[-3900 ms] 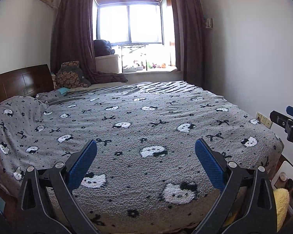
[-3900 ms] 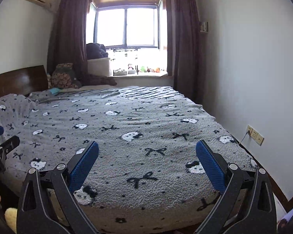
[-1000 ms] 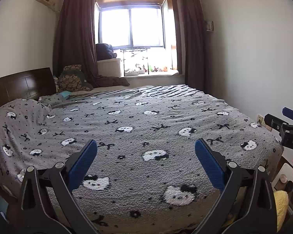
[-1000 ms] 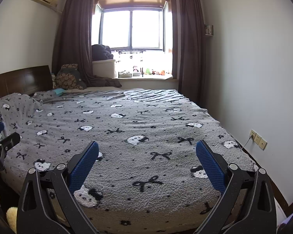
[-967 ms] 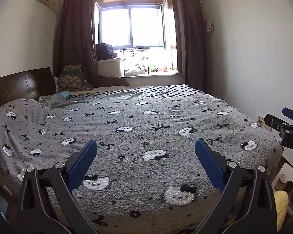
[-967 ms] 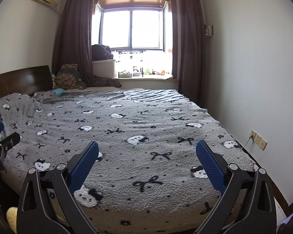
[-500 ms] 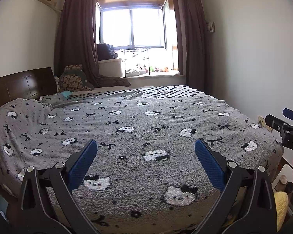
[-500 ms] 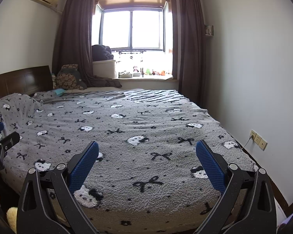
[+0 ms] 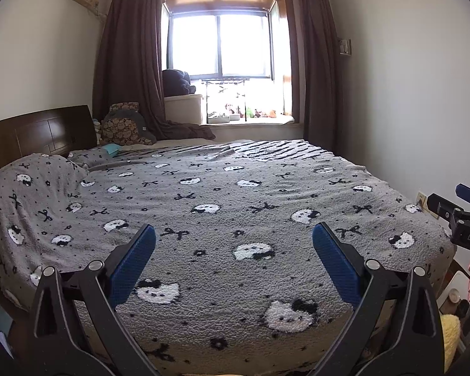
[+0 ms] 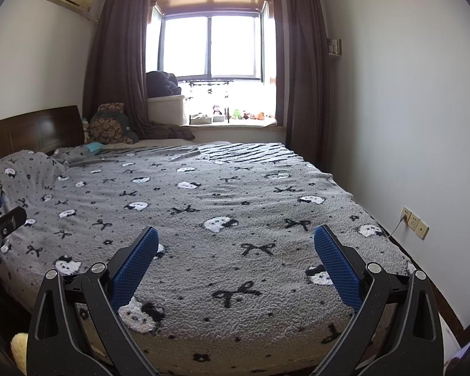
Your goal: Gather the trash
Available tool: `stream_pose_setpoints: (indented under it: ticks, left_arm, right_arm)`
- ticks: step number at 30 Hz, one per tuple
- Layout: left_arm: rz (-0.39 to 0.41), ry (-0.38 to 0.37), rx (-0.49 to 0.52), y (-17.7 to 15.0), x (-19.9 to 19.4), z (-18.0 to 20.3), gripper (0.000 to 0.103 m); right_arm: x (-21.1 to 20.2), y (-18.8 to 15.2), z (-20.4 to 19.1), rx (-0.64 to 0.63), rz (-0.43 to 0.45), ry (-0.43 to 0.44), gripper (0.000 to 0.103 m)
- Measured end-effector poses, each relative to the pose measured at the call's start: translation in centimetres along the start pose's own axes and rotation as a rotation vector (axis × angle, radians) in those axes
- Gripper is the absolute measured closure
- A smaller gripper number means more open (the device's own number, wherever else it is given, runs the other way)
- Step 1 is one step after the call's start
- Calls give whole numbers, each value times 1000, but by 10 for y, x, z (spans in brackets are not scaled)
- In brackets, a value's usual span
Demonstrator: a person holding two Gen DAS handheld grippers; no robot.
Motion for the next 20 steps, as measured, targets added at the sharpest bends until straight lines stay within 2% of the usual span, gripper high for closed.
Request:
stream_pose_setpoints:
  ticks: [7,20]
  left_arm:
    - [8,17,0,1,-3,-2,8]
    - [-6,4,5,0,-3,-3,8]
  right_arm:
    - [-1,-1,2,-1,-3,0,3]
    - [0,-2,3,-1,1,1,3]
Point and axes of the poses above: each gripper's, at about its wrist camera, not at the fingertips, and x roughly the way its jaws point, z to its right, y to its top, the point moved 5 cm from there along x, roughly the way its jaws point, and after that the axes turned 9 degrees about -z, right-handed, at the moved point
